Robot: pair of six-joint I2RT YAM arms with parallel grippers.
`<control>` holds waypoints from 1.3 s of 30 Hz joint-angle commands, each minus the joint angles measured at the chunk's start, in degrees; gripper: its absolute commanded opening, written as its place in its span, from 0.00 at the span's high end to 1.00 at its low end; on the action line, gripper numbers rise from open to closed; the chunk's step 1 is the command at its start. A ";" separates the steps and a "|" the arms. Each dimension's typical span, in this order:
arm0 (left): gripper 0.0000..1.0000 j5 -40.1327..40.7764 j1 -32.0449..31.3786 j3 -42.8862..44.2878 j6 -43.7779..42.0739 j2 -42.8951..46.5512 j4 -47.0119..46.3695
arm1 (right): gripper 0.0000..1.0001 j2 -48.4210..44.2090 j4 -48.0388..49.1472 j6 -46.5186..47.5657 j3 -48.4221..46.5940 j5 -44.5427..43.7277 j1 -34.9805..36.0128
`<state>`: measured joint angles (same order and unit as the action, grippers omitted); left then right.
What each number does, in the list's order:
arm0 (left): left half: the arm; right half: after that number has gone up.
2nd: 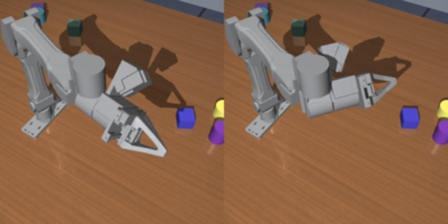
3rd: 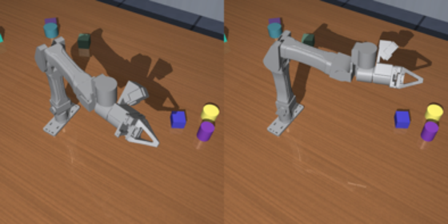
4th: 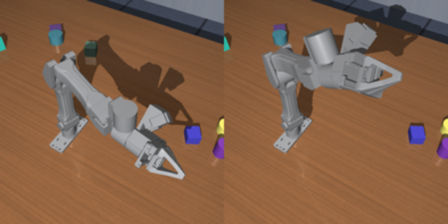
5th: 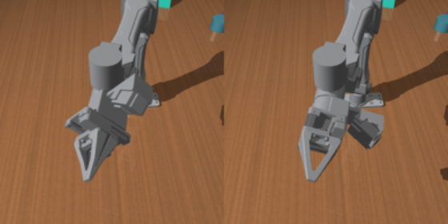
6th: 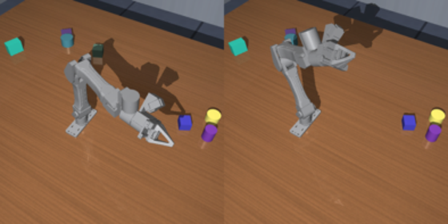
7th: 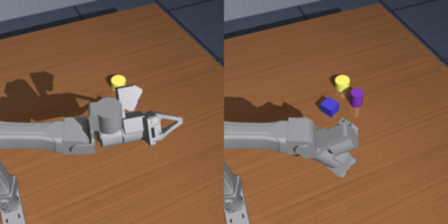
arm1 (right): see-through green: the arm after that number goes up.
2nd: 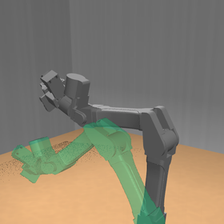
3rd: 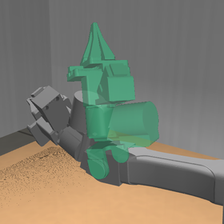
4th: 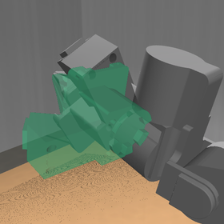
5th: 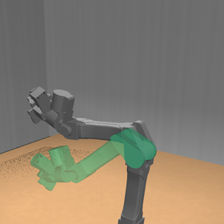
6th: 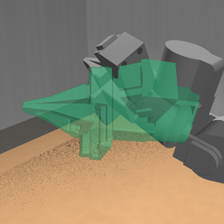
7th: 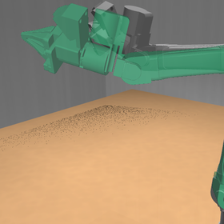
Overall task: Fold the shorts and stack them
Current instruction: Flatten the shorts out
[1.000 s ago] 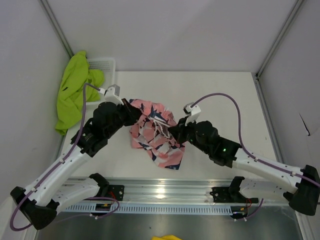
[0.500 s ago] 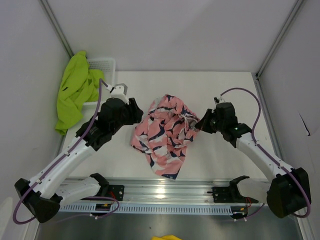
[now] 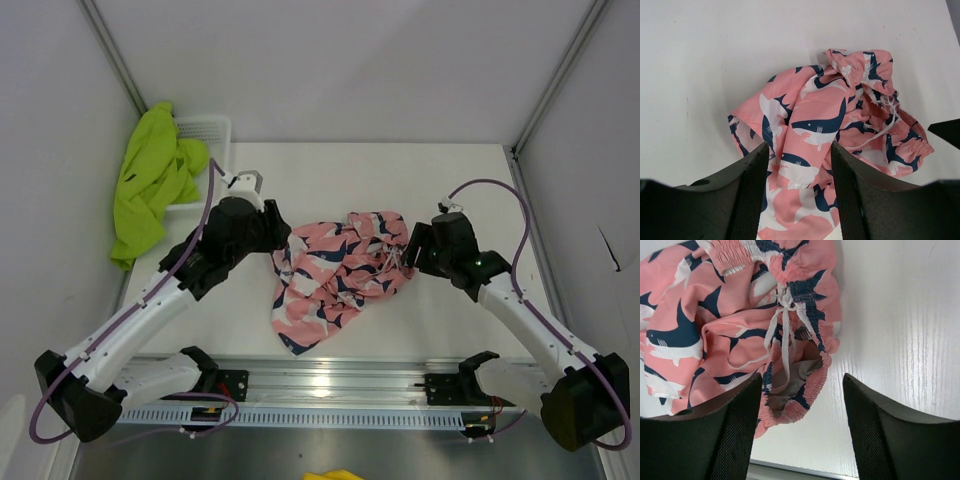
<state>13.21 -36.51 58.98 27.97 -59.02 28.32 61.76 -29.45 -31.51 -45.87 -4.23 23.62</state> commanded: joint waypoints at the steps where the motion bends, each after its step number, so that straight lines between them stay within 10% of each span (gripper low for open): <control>1: 0.44 -3.36 -0.23 -1.93 -0.02 0.05 -2.39 | 0.32 -1.46 -2.63 1.80 -4.31 -5.53 0.73; 32: 0.43 -14.86 -0.31 -16.43 1.39 4.01 -5.28 | 0.25 0.29 4.32 8.13 2.27 20.05 0.73; 39: 0.43 -17.08 -0.31 -18.55 1.74 -2.05 -7.31 | 0.63 0.30 7.13 6.81 5.08 25.93 0.20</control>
<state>-1.28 -36.51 40.88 29.50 -59.09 23.88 62.78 -25.23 -24.38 -41.69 17.30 24.14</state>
